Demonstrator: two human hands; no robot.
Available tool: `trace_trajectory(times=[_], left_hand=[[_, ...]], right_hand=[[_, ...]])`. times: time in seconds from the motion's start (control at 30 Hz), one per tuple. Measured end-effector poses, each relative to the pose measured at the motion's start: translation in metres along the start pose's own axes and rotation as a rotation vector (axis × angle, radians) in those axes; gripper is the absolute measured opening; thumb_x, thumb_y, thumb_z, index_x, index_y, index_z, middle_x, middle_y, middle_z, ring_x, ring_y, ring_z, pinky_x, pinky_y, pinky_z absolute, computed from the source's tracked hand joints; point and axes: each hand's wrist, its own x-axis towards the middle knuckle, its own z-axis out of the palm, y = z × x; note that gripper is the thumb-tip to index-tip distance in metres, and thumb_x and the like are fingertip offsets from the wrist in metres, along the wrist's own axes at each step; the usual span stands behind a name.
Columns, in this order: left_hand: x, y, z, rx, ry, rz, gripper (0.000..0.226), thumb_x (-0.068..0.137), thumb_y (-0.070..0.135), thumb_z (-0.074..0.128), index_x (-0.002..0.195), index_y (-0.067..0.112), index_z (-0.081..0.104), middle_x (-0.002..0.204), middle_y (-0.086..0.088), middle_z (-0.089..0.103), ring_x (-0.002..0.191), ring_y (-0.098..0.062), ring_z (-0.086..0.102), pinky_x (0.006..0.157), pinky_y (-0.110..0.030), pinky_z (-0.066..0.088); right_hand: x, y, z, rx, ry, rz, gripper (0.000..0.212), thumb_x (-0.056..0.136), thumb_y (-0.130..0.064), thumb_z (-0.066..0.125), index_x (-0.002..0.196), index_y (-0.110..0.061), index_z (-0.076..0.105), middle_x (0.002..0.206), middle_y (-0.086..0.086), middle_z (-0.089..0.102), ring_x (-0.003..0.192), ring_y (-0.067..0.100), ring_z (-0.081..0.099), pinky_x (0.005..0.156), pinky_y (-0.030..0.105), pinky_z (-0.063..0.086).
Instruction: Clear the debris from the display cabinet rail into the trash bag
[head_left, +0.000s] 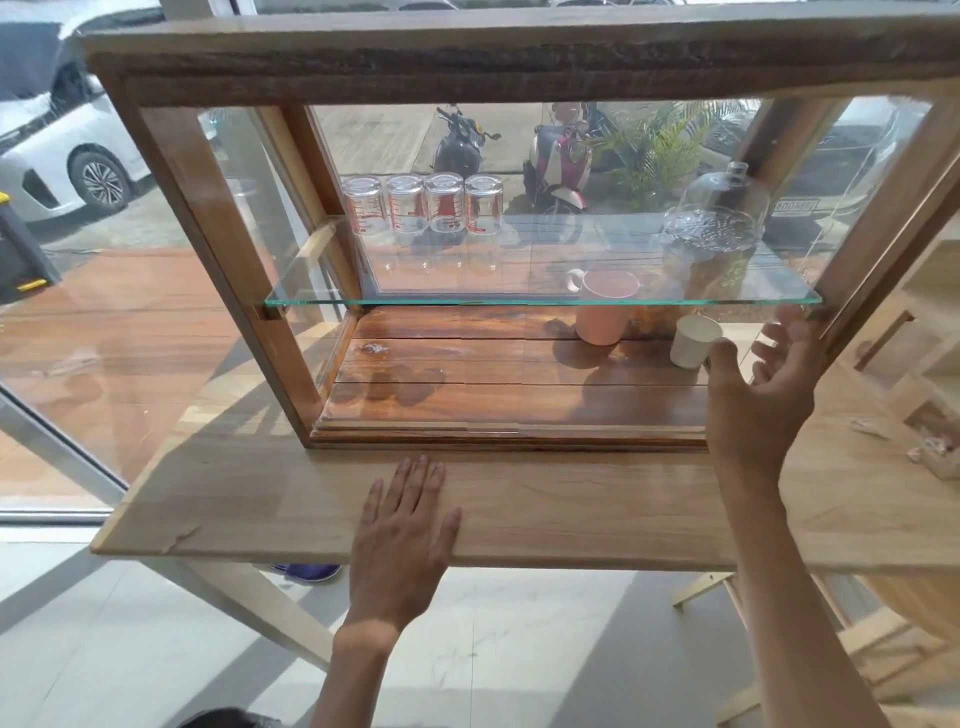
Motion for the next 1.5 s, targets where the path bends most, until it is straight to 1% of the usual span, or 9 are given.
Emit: trace_trajectory(times=[0.1, 0.2, 0.27, 0.53, 0.7, 0.8, 0.9, 1.2, 1.5], left_hand=[[0.0, 0.0, 0.0, 0.0, -0.001, -0.003, 0.065, 0.098, 0.055, 0.012, 0.153, 0.024, 0.029, 0.161, 0.001, 0.026, 0.15, -0.014, 0.016, 0.12, -0.038, 0.005], [0.001, 0.0, 0.001, -0.005, -0.004, -0.008, 0.065, 0.098, 0.055, 0.013, 0.154, 0.024, 0.027, 0.162, 0.002, 0.024, 0.15, -0.013, 0.013, 0.12, -0.039, 0.005], [0.0, 0.0, 0.001, -0.003, -0.013, -0.014, 0.064, 0.099, 0.055, 0.015, 0.154, 0.025, 0.025, 0.163, 0.003, 0.022, 0.151, -0.012, 0.011, 0.121, -0.039, 0.005], [0.0, 0.0, 0.001, -0.012, -0.016, -0.012, 0.064, 0.099, 0.055, 0.016, 0.155, 0.025, 0.023, 0.163, 0.004, 0.019, 0.151, -0.012, 0.01, 0.12, -0.038, 0.002], [-0.001, -0.002, 0.001, -0.004, -0.012, -0.013, 0.063, 0.099, 0.054, 0.017, 0.154, 0.025, 0.024, 0.163, 0.003, 0.021, 0.151, -0.013, 0.012, 0.12, -0.039, 0.003], [-0.001, -0.002, 0.002, -0.004, -0.014, -0.019, 0.062, 0.099, 0.054, 0.018, 0.154, 0.025, 0.025, 0.163, 0.003, 0.022, 0.151, -0.012, 0.012, 0.121, -0.039, 0.003], [0.0, 0.0, 0.002, -0.013, -0.011, -0.018, 0.063, 0.099, 0.054, 0.017, 0.154, 0.025, 0.024, 0.163, 0.003, 0.021, 0.151, -0.012, 0.011, 0.121, -0.038, 0.003], [0.0, 0.001, 0.002, 0.021, -0.018, -0.014, 0.065, 0.099, 0.055, 0.011, 0.154, 0.024, 0.025, 0.162, 0.002, 0.024, 0.15, -0.014, 0.015, 0.12, -0.039, 0.004], [0.0, 0.002, -0.003, -0.004, -0.034, -0.028, 0.065, 0.098, 0.055, 0.015, 0.154, 0.025, 0.026, 0.163, 0.003, 0.021, 0.151, -0.012, 0.01, 0.121, -0.036, 0.001]], right_hand=[[-0.011, -0.005, 0.003, 0.011, -0.054, -0.006, 0.061, 0.082, -0.028, 0.063, 0.14, -0.015, 0.053, 0.133, 0.006, 0.057, 0.115, 0.017, 0.056, 0.096, 0.009, 0.044], [-0.023, -0.009, 0.011, 0.023, -0.098, -0.015, 0.059, 0.083, -0.025, 0.062, 0.14, -0.017, 0.054, 0.13, 0.001, 0.057, 0.119, 0.018, 0.057, 0.108, 0.032, 0.047], [-0.032, -0.011, 0.016, 0.024, -0.134, -0.018, 0.058, 0.084, -0.024, 0.061, 0.141, -0.017, 0.053, 0.128, -0.003, 0.056, 0.121, 0.018, 0.057, 0.109, 0.036, 0.047], [-0.074, -0.014, 0.038, 0.054, -0.291, 0.035, 0.056, 0.081, -0.029, 0.059, 0.137, -0.03, 0.056, 0.122, -0.003, 0.064, 0.115, 0.011, 0.061, 0.107, 0.035, 0.048], [-0.098, -0.013, 0.047, 0.024, -0.371, 0.037, 0.056, 0.082, -0.024, 0.059, 0.138, -0.018, 0.057, 0.126, 0.005, 0.063, 0.115, 0.013, 0.059, 0.104, 0.039, 0.05], [-0.107, -0.016, 0.051, 0.025, -0.427, 0.026, 0.053, 0.083, -0.024, 0.059, 0.136, -0.026, 0.055, 0.127, -0.004, 0.06, 0.117, 0.01, 0.057, 0.103, 0.038, 0.049], [-0.113, -0.016, 0.053, 0.008, -0.465, 0.027, 0.056, 0.085, -0.026, 0.06, 0.14, -0.02, 0.054, 0.128, -0.009, 0.057, 0.12, 0.004, 0.055, 0.106, 0.039, 0.048], [-0.116, -0.012, 0.054, 0.019, -0.605, 0.019, 0.064, 0.085, -0.027, 0.061, 0.148, -0.022, 0.049, 0.13, -0.011, 0.056, 0.125, 0.004, 0.054, 0.104, 0.034, 0.049], [-0.092, -0.004, 0.034, -0.038, -0.769, 0.028, 0.054, 0.096, -0.019, 0.065, 0.146, -0.033, 0.05, 0.138, -0.008, 0.058, 0.121, -0.002, 0.057, 0.101, 0.027, 0.051]])
